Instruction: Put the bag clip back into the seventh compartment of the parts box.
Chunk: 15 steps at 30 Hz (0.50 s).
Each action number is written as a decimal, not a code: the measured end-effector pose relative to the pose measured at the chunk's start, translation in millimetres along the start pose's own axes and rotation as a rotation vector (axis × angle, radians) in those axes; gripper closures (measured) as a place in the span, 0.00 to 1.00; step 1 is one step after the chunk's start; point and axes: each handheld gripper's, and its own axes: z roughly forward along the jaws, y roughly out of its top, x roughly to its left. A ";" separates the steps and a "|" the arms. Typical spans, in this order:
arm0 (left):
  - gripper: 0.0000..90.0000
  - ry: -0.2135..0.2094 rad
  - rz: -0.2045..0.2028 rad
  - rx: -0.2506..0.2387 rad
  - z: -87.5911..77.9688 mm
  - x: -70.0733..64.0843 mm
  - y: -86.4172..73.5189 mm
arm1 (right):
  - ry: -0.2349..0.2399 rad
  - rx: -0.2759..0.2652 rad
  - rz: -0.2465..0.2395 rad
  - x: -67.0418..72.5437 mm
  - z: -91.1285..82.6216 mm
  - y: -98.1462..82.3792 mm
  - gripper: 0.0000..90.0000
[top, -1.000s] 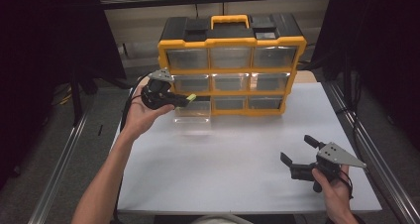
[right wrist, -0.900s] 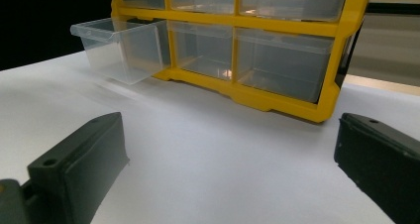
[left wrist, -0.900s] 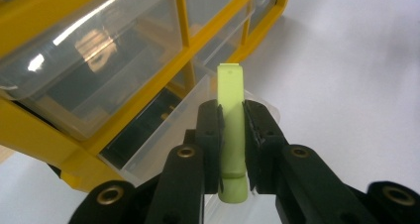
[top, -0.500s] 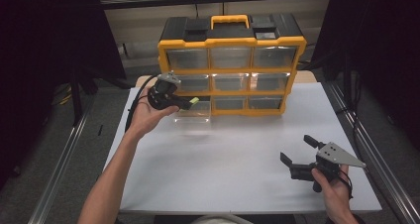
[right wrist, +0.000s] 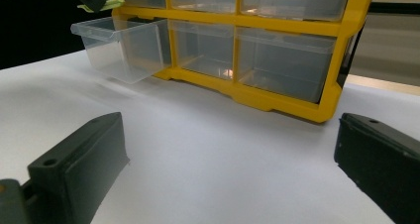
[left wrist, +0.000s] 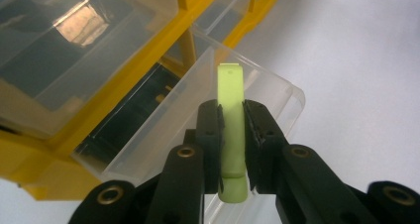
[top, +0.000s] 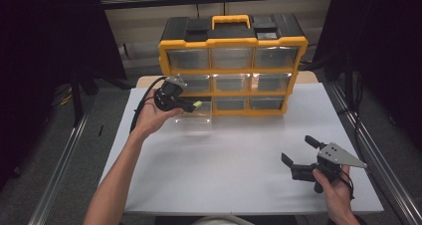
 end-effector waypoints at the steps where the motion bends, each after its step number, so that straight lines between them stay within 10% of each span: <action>1: 0.87 0.002 -0.030 -0.018 2.9 -1.8 -0.1 | 0.000 0.002 0.005 0.5 -0.3 0.1 0.00; 15: 0.87 0.015 -0.058 0.017 17.7 9.5 -4.9 | -0.002 -0.001 0.004 -0.4 -0.9 0.2 0.00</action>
